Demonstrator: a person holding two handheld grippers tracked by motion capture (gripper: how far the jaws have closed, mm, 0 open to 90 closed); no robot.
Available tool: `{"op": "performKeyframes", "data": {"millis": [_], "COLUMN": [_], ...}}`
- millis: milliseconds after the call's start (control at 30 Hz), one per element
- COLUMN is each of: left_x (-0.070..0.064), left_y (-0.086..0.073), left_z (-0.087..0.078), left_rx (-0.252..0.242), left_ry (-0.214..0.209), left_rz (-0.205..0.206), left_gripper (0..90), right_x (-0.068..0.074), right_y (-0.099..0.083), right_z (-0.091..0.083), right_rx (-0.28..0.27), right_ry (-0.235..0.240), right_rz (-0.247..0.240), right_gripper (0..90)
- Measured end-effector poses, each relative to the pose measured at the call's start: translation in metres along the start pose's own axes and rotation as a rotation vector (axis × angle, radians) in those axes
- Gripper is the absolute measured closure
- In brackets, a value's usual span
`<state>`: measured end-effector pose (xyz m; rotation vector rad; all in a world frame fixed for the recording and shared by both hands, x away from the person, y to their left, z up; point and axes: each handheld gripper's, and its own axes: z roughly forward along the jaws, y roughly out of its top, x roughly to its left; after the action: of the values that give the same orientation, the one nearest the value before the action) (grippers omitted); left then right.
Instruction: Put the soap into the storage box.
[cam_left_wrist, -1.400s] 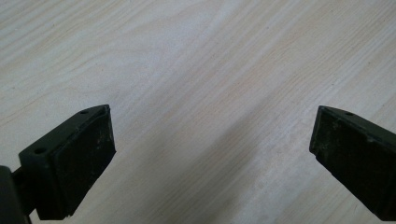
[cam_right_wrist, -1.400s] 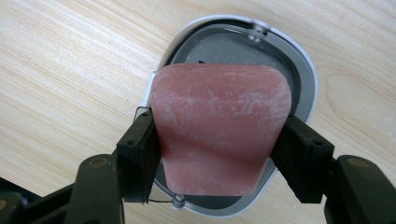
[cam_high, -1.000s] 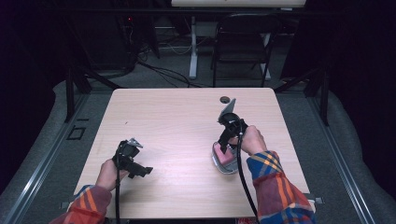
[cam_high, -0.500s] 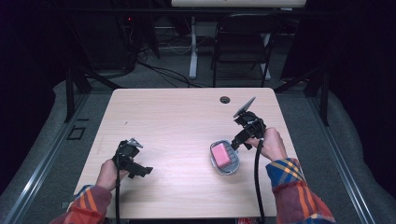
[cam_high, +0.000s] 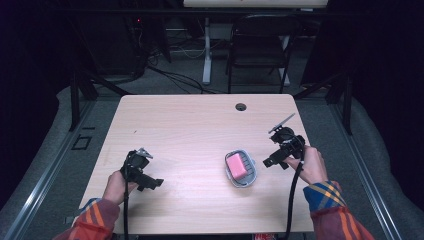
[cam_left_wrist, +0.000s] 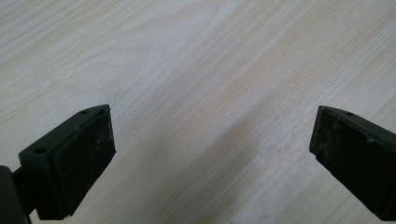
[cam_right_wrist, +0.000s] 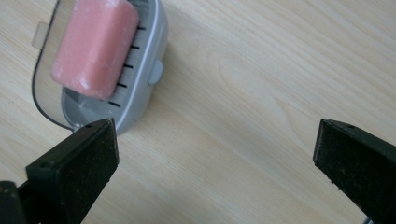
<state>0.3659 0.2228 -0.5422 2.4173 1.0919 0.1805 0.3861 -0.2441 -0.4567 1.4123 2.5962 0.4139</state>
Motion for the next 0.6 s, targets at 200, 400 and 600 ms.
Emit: {"op": "performKeyframes", "data": {"millis": [200, 400, 600], "left_x": [0.0, 0.0, 0.0], "left_y": [0.0, 0.0, 0.0], "left_z": [0.0, 0.0, 0.0], "left_rx": [0.003, 0.006, 0.008], "left_ry": [-0.004, -0.002, -0.001], "left_rz": [-0.001, -0.001, -0.001], "left_gripper": [0.1, 0.2, 0.1], "right_x": [-0.009, -0.018, -0.019], "right_y": [-0.02, -0.052, -0.068], "right_z": [0.001, 0.003, 0.008], "right_rx": [0.007, -0.051, -0.06], "right_ry": [-0.022, -0.05, -0.05], "right_rz": [0.011, 0.076, 0.094], "right_gripper": [0.0, 0.0, 0.0]}}
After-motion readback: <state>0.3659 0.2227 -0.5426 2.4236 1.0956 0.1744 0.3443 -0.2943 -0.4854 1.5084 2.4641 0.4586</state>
